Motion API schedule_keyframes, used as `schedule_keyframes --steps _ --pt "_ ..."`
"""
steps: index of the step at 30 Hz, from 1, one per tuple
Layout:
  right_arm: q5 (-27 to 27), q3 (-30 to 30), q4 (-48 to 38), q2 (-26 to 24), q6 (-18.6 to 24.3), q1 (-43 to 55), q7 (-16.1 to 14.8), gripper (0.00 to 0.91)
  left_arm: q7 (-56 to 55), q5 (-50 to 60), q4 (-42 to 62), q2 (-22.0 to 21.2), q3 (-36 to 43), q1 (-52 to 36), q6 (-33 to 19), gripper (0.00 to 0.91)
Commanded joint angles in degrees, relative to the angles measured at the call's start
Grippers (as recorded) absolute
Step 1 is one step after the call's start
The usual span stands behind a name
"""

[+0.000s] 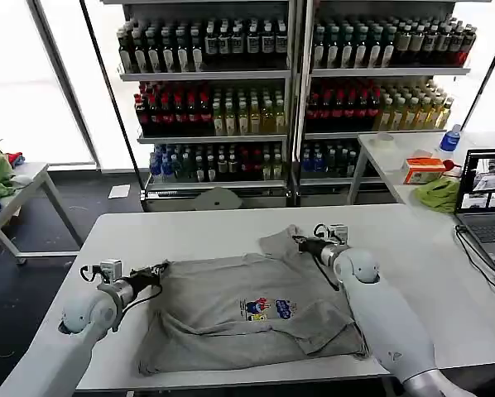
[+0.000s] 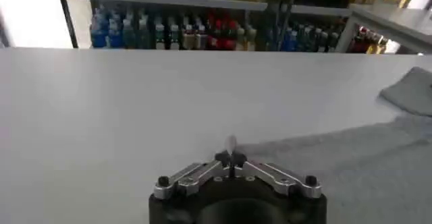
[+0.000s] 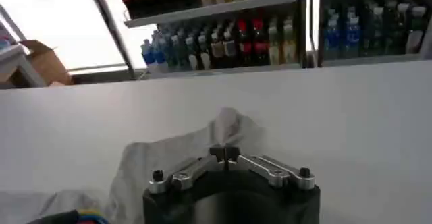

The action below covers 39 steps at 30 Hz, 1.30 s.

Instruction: Fold and organize the clothes.

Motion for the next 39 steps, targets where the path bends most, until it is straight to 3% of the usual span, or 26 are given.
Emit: schedule_keyframes --steps 1,18,30,34,39 --pt "3.9 1.9 8.1 -1.6 0.1 -4.2 0.9 0.000 -1.1 -2.4 -6.2 0.4 -2.8 1.5 -0.3 0.020" --pt "12.8 11.9 33.6 -12.2 0.5 -23.2 2.3 0.000 -3.3 -4.2 -25.8 3.8 -15.0 18.9 -1.1 0.030" --pt "15.8 23.3 46.7 -15.5 0.7 -40.3 4.9 0.000 -4.9 -2.7 -36.1 2.7 -19.2 31.5 -0.1 0.020" --pt "14.8 25.7 48.5 -15.9 0.9 -47.1 6.3 0.000 -4.4 -0.8 -38.5 2.4 -21.0 37.7 0.6 0.020" --pt "7.6 26.5 49.1 -16.4 3.6 -54.2 6.3 0.000 -0.6 3.6 -40.1 0.4 -23.4 44.7 0.6 0.010"
